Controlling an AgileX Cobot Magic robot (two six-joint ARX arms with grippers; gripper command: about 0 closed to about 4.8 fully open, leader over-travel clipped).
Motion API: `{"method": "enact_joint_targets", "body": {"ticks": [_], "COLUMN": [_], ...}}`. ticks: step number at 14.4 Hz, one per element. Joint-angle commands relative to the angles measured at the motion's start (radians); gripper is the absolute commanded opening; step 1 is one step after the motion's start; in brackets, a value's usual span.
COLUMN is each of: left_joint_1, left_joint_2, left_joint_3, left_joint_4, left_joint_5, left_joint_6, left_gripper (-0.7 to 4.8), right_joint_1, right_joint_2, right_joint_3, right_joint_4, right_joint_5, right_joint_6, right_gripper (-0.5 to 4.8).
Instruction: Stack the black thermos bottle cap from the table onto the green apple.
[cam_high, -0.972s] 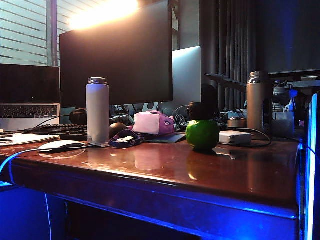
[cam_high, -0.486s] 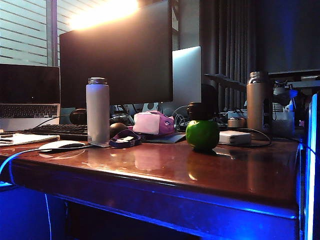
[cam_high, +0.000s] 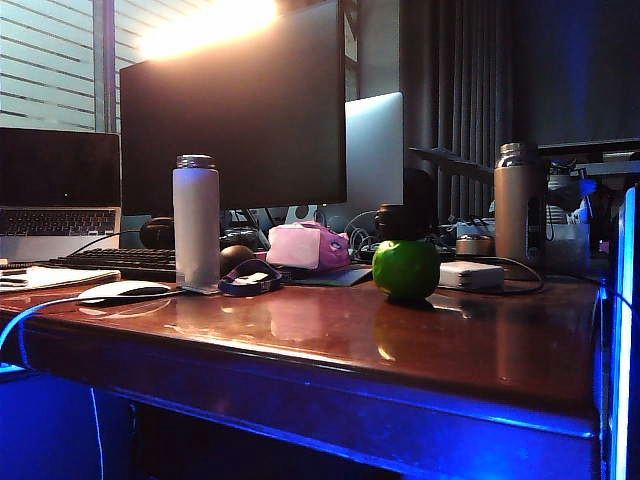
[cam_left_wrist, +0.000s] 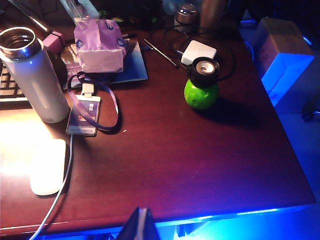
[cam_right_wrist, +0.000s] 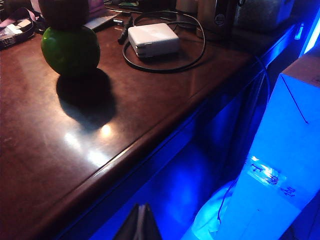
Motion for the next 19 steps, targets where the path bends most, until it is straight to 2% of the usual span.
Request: {"method": "enact_joint_targets", "body": {"ticks": [1, 5, 8, 10, 12, 15, 16, 19], "left_joint_1": [0.0, 0.0, 0.001, 0.009, 0.043, 0.084, 0.089, 0.088], "left_joint_2": [-0.002, -0.002, -0.005, -0.036, -0.124, -0.346, -0.424, -0.649], "left_joint_3": [0.002, 0.002, 0.0, -0.04, -0.175, -0.523, -0.638, -0.932], "left_joint_4": [0.006, 0.014, 0.105, 0.218, 0.399, 0.684, 0.741, 0.794], "left_joint_5": [0.006, -0.006, -0.189, -0.235, -0.242, -0.297, -0.333, -0.425], "left_joint_6": [0.008, 0.016, 0.013, -0.031, -0.125, -0.229, -0.257, -0.339], "left_gripper": [-0.03, -0.05, -0.05, -0.05, -0.05, -0.05, -0.05, -0.05], "right_joint_1": [0.0, 0.0, 0.0, 0.0, 0.0, 0.0, 0.0, 0.0], "right_joint_2": [-0.001, -0.001, -0.001, -0.001, -0.001, -0.001, -0.001, -0.001], "right_joint_3": [0.004, 0.004, 0.004, 0.004, 0.004, 0.004, 0.004, 0.004], "right_joint_4": [-0.008, -0.008, -0.008, -0.008, -0.008, -0.008, -0.008, -0.008], "right_joint_5": [0.002, 0.002, 0.002, 0.002, 0.002, 0.002, 0.001, 0.0], "right_joint_6": [0.003, 0.003, 0.003, 0.003, 0.003, 0.003, 0.003, 0.003], "right_gripper": [-0.01, -0.01, -0.01, -0.01, -0.01, -0.01, -0.01, -0.01]}}
